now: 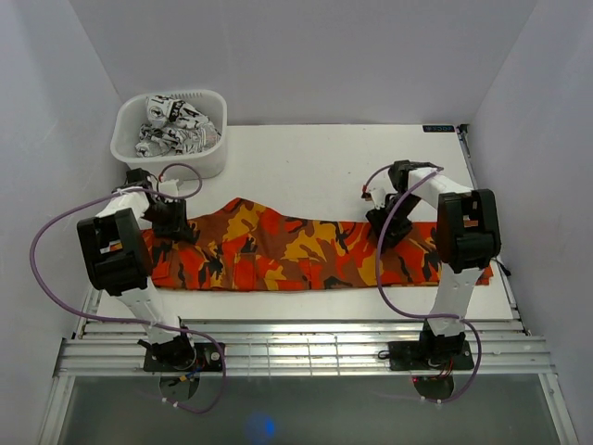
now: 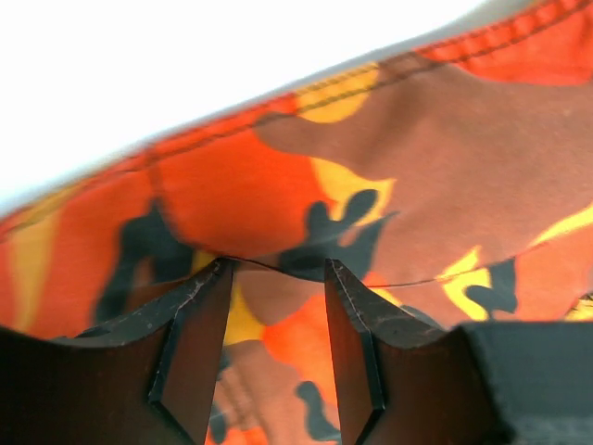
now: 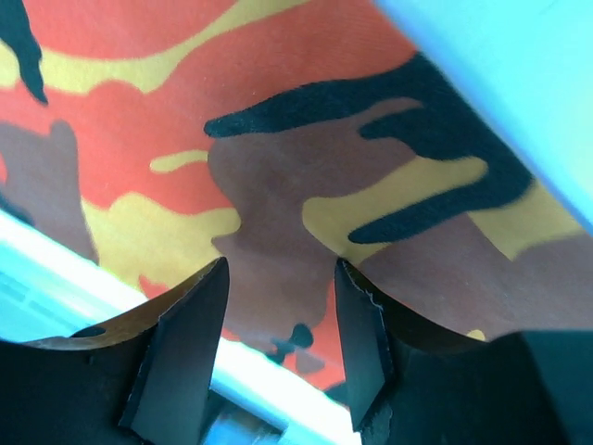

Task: Fold and stack the trousers
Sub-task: Fold the trousers

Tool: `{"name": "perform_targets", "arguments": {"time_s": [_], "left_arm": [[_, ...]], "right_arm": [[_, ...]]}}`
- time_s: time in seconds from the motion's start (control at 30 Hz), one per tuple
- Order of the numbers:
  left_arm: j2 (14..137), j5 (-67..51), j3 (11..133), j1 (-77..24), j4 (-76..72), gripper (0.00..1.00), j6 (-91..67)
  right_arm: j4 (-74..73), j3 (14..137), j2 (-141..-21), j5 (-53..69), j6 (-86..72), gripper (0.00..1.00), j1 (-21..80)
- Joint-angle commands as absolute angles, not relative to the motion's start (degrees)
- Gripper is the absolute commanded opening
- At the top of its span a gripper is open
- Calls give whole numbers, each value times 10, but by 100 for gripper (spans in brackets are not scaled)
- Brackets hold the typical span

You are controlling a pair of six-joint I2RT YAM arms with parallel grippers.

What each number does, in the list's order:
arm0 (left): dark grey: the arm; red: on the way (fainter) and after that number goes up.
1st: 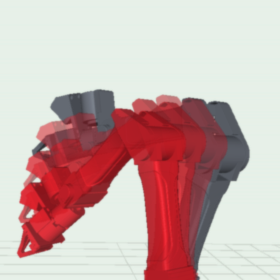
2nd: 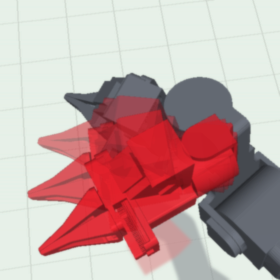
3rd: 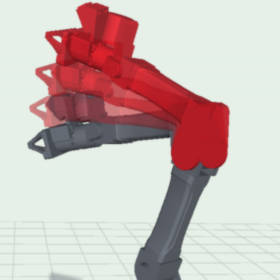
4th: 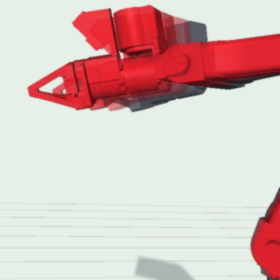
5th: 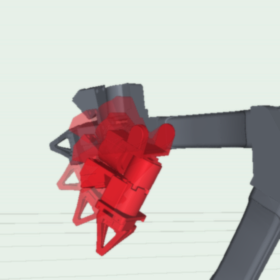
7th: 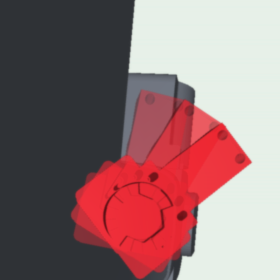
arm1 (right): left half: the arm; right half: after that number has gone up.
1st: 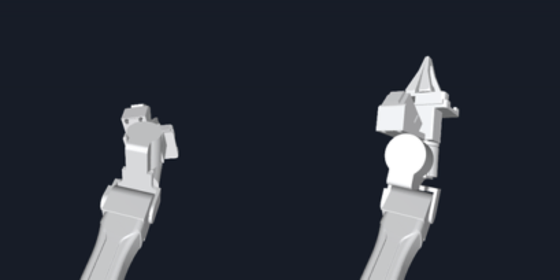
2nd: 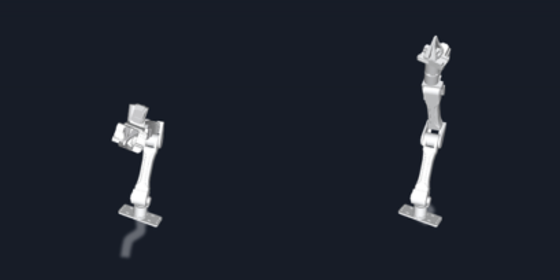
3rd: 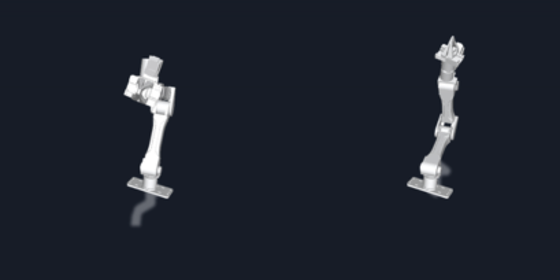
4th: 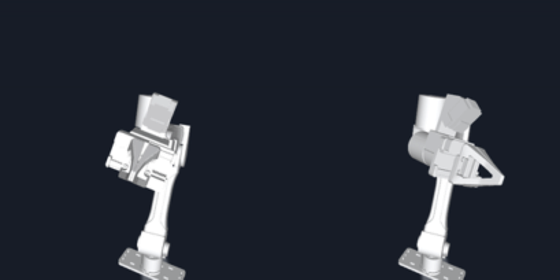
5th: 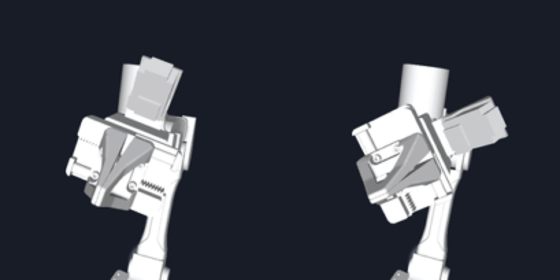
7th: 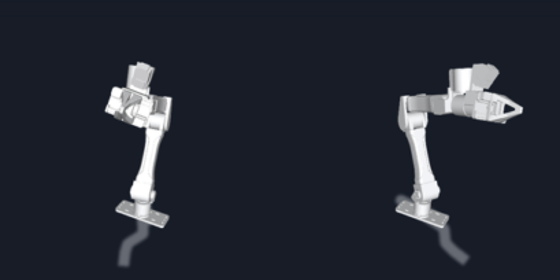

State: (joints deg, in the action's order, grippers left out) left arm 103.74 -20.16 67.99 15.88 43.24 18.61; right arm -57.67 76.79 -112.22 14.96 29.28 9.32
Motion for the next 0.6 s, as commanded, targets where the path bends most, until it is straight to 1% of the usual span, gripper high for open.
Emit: {"name": "perform_targets", "arguments": {"time_s": [0.0, 0.1, 0.13, 0.2, 0.23, 0.3, 0.33, 0.4, 0.43, 0.57], "left_arm": [[1039, -148, 706, 183, 401, 56, 159], [1056, -148, 714, 204, 414, 56, 155], [1058, -160, 718, 207, 423, 57, 152], [1042, -210, 713, 210, 430, 59, 147], [1032, -227, 708, 210, 431, 60, 146], [1007, -263, 694, 209, 431, 61, 147], [1001, -270, 692, 208, 432, 62, 149], [991, -287, 685, 208, 432, 62, 156], [984, -293, 681, 208, 433, 62, 158], [962, -313, 670, 207, 435, 63, 167]], "right_arm": [[-494, 821, -1132, 135, 310, 56, 89], [-504, 807, -1076, 132, 312, 57, 77], [-511, 799, -1058, 136, 309, 62, 56], [-532, 794, -1003, 152, 308, 65, 23], [-533, 789, -983, 153, 307, 67, -28], [-532, 773, -937, 151, 314, 68, -80], [-529, 770, -928, 146, 319, 69, -130], [-529, 762, -926, 129, 336, 70, -173], [-525, 761, -932, 127, 337, 70, -211], [-496, 756, -982, 115, 349, 70, -264]]}}
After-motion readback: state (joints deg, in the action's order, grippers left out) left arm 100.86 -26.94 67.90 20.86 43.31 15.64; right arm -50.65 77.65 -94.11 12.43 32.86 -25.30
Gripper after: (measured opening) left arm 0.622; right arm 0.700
